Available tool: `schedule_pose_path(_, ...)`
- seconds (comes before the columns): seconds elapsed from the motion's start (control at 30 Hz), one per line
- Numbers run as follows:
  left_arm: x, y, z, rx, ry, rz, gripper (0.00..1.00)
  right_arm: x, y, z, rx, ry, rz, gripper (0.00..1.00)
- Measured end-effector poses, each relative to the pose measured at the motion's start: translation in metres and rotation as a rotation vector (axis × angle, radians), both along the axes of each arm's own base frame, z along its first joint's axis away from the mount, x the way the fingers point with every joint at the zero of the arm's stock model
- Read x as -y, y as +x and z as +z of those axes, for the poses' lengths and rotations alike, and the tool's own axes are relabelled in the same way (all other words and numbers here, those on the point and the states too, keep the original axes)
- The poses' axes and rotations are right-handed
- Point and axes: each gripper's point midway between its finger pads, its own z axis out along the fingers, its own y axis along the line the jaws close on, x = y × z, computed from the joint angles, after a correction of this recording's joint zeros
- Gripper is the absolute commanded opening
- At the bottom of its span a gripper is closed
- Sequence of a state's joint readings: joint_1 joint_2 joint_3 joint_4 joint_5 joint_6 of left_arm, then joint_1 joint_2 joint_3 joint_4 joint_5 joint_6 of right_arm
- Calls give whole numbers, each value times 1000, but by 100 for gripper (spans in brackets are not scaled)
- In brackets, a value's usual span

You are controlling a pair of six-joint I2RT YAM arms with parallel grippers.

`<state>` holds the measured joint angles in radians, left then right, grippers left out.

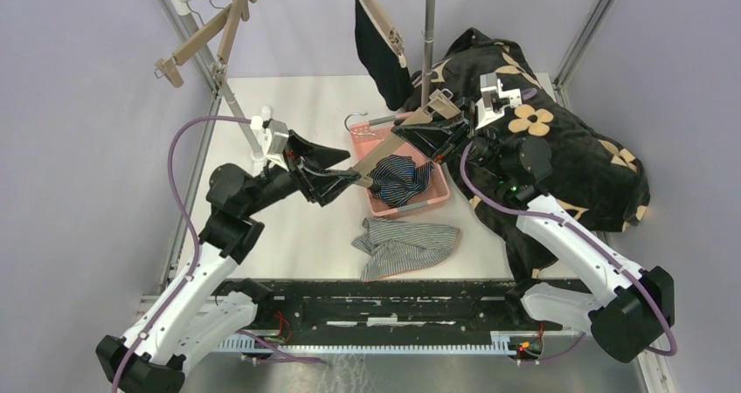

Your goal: Remove the underwear clipped to the hanger

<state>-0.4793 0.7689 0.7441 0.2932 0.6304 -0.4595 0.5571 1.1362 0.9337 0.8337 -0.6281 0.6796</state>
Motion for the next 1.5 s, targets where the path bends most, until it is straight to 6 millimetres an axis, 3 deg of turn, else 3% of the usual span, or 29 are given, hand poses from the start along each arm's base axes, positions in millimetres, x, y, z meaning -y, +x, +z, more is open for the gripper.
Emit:
schedule_pose_path(0.17,6,3,22,42,-12,-29,64,0,0,0,1,2,1,1)
schedule_pose_path(0.53,12,1,12,25,13,-82,65,-3,4,-3,-13,-2,4,1)
schedule_pose_path(0.8,19,1,-1,-5,42,-132,62,-1,0,9,8,19,14,1)
schedule_pose_path(0.87,21,2,-3,-11,45,-136,55,-2,-1,10,5,18,20,1)
schedule_pose_path(0.93,21,2,-5,-15,49,-142,32,-2,-1,9,0,19,25,1)
schedule_pose_path(1.07,24,2,-8,-19,58,-163,5,-3,-3,10,-7,21,38,1)
schedule_pose_path(1.3,23,-9,-2,21,56,-202,3,-3,-6,12,-32,27,61,1)
schedule_pose_path(1.33,22,-10,-1,24,54,-202,3,-3,-6,13,-30,28,62,6)
schedule_pose_path(1.37,22,-11,0,27,52,-201,3,-3,-6,13,-29,28,63,18)
schedule_pose_path(1.4,21,-12,1,29,50,-198,3,-3,-7,14,-28,28,65,41)
schedule_pose_path(1.5,17,-15,6,20,40,-173,3,-3,-6,13,-13,19,50,51)
